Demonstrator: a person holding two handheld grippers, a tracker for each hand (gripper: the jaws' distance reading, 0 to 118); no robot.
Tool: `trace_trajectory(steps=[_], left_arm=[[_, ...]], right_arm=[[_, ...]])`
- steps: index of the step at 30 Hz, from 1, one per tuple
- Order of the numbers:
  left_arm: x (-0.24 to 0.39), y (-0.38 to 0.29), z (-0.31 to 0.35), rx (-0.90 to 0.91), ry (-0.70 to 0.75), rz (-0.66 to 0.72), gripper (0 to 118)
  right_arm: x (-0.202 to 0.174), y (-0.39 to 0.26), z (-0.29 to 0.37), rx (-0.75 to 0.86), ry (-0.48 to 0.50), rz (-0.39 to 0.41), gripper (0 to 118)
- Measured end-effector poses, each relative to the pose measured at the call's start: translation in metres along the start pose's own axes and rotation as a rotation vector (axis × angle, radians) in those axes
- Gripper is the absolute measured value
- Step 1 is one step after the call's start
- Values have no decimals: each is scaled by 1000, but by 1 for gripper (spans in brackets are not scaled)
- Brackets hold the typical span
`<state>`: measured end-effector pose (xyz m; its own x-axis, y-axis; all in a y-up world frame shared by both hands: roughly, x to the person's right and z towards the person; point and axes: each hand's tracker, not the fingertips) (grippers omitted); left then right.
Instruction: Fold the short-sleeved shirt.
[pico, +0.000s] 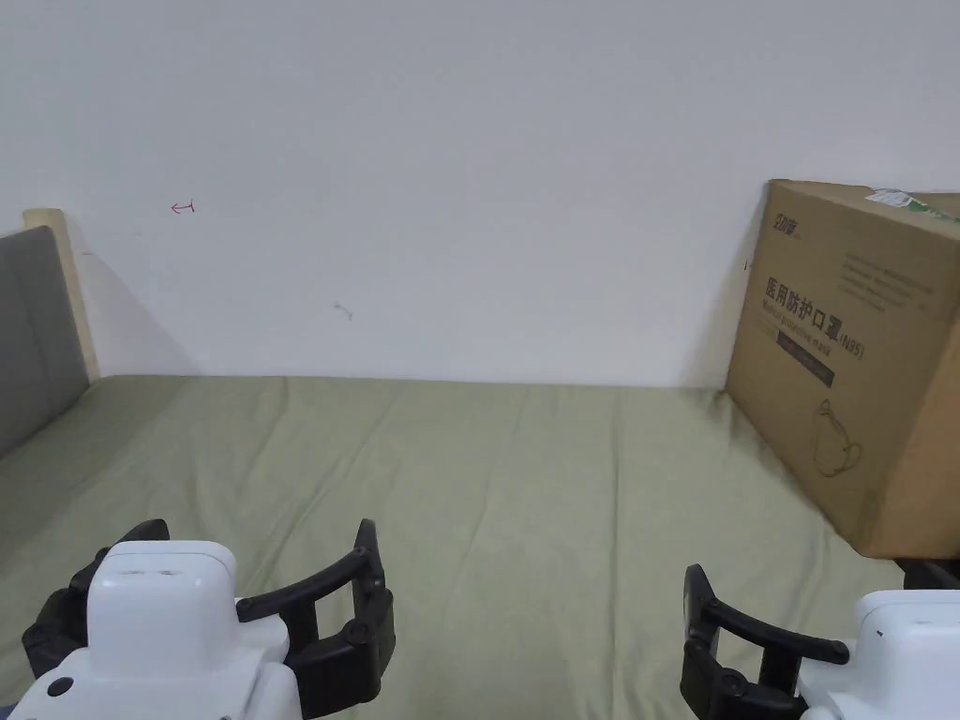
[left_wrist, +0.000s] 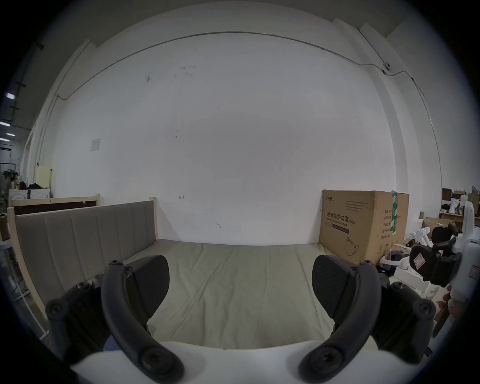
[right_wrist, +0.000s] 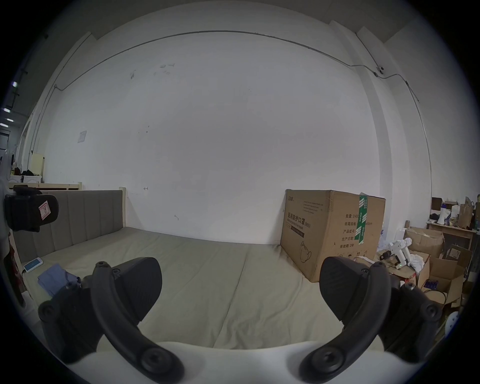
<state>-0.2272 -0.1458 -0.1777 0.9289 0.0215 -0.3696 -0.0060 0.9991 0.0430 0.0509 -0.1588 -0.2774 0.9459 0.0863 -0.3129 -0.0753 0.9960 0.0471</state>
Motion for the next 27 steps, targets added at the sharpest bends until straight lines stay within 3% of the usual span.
trace_trajectory(steps=[11, 20, 27], left_arm=[[-5, 0, -6, -19, 38, 29, 112], [-12, 0, -14, -110, -40, 90, 112], [3, -3, -16, -108, 12, -38, 112]], right_arm=[[-3, -4, -6, -29, 19, 10, 118], [-4, -7, -11, -50, 16, -1, 118], [-5, -10, -11, -63, 22, -1, 118]])
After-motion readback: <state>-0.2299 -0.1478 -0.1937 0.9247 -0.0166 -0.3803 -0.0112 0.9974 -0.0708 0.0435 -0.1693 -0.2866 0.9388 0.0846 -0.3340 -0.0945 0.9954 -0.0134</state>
